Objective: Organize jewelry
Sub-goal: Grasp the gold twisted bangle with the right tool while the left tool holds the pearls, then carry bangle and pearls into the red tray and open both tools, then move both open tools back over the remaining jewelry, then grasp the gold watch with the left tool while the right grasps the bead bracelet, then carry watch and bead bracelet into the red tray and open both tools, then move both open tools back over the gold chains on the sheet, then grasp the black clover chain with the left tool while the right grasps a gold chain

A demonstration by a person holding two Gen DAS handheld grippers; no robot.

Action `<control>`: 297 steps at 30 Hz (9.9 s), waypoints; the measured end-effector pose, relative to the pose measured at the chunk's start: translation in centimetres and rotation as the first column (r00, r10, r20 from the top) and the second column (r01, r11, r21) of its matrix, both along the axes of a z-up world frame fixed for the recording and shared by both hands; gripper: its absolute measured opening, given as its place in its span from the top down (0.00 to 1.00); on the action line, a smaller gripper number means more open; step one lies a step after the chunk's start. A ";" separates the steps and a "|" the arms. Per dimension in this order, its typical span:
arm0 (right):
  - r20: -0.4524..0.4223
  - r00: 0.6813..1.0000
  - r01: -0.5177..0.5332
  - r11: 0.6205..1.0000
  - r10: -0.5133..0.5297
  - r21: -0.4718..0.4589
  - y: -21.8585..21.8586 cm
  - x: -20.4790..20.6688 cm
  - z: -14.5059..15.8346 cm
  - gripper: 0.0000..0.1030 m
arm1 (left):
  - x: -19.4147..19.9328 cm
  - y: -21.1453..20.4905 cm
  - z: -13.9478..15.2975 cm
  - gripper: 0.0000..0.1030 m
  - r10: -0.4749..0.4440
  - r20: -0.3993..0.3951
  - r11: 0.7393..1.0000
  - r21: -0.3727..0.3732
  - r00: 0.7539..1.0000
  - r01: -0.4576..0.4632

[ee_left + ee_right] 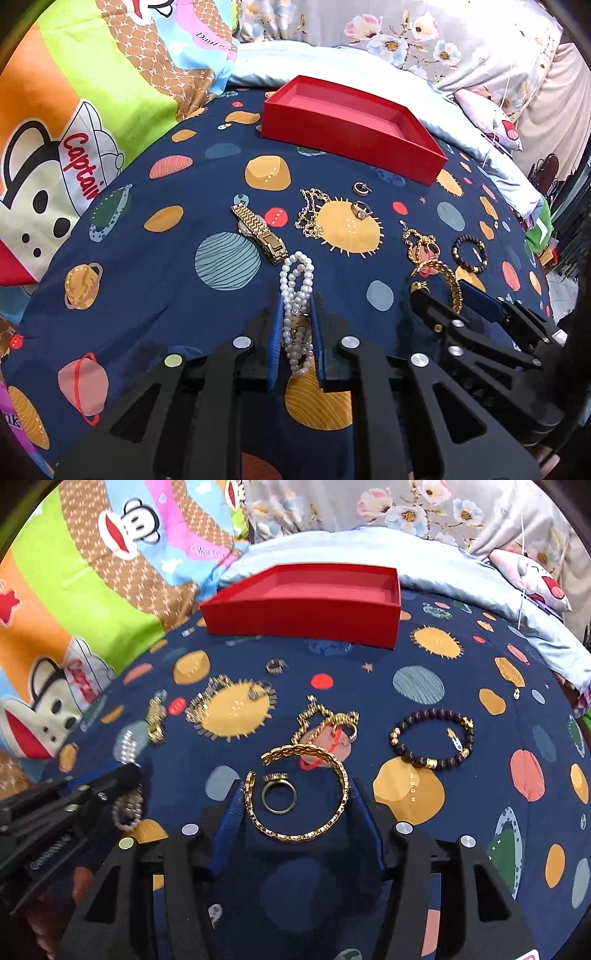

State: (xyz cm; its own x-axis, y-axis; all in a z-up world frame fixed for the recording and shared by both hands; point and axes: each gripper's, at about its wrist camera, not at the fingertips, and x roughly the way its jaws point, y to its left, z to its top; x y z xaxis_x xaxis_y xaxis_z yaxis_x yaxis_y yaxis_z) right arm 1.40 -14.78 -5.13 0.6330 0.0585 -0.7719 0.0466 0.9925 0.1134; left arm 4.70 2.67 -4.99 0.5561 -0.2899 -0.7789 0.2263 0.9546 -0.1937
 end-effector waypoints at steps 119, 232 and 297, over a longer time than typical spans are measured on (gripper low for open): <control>0.031 0.988 0.149 0.979 -0.154 0.140 -6.7 -3.6 -0.8 0.37 | 4.1 -1.1 -1.8 0.49 0.147 0.052 0.988 0.046 0.988 -0.149; 0.197 0.970 0.118 0.985 -0.141 0.123 -12.6 22.7 7.5 0.67 | 24.1 -8.0 7.2 0.62 0.033 0.237 0.999 0.027 0.971 -0.040; 0.022 1.000 -0.013 0.991 0.010 0.136 -3.7 5.5 -0.3 0.61 | 5.0 -1.6 0.8 0.88 0.019 0.068 1.000 0.013 0.998 -0.020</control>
State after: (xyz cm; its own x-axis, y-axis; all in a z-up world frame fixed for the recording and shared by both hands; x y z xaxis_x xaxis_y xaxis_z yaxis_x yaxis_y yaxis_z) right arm 6.88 -18.47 -5.43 0.6478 0.1697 -0.7427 0.0312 0.9682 0.2484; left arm 9.66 1.04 -4.18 0.6133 -0.2679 -0.7431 0.2196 0.9615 -0.1654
